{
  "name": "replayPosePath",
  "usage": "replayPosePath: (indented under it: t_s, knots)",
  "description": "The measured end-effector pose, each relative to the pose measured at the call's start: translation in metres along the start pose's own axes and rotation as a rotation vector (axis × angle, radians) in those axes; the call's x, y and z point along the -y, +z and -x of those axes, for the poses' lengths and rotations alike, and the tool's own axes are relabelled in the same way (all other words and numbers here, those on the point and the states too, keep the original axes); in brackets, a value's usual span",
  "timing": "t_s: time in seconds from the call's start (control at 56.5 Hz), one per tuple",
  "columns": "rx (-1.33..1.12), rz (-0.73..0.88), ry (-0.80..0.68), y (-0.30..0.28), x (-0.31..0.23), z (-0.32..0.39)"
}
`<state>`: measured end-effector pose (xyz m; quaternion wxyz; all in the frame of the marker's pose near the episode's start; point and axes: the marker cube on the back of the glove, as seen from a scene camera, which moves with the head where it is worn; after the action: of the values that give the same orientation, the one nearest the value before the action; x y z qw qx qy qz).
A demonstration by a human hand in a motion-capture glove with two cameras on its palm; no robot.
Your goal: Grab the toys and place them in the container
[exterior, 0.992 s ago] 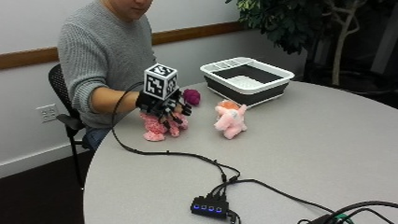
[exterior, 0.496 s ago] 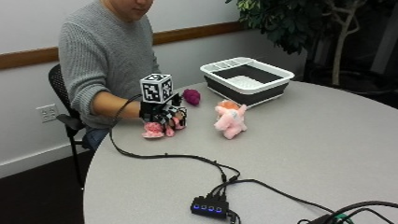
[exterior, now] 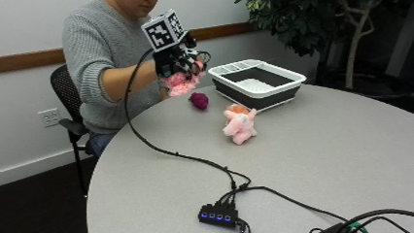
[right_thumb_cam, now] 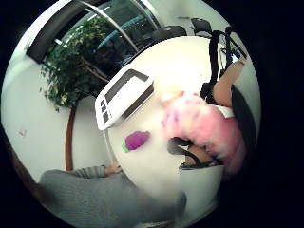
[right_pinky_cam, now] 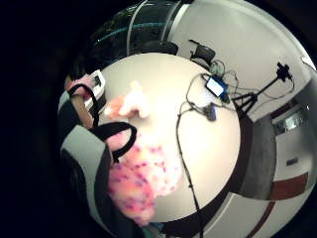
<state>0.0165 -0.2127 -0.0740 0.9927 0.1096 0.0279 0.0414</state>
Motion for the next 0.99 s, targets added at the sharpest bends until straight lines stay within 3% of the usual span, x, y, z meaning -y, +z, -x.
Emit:
replayPosePath:
  t_s: [0.106, 0.177, 0.266, 0.354, 0.478, 0.567, 0.708, 0.85, 0.992]
  knots:
    - [0.168, 0.031, -0.037, 0.014, 0.025, 0.050]
    - [0.299, 0.055, -0.135, 0.033, 0.044, 0.124]
    - [0.234, 0.056, -0.300, 0.066, 0.060, 0.226]
    - [0.188, 0.079, -0.381, 0.087, 0.080, 0.280]
    - [0.178, 0.124, -0.382, 0.106, 0.102, 0.298]
    - [0.000, 0.121, -0.303, 0.123, 0.114, 0.287]
    - [0.084, 0.215, -0.341, 0.148, 0.107, 0.294]
    - [0.081, 0.460, -0.341, 0.177, 0.095, 0.281]
    - [0.152, 0.457, -0.340, 0.176, 0.090, 0.280]
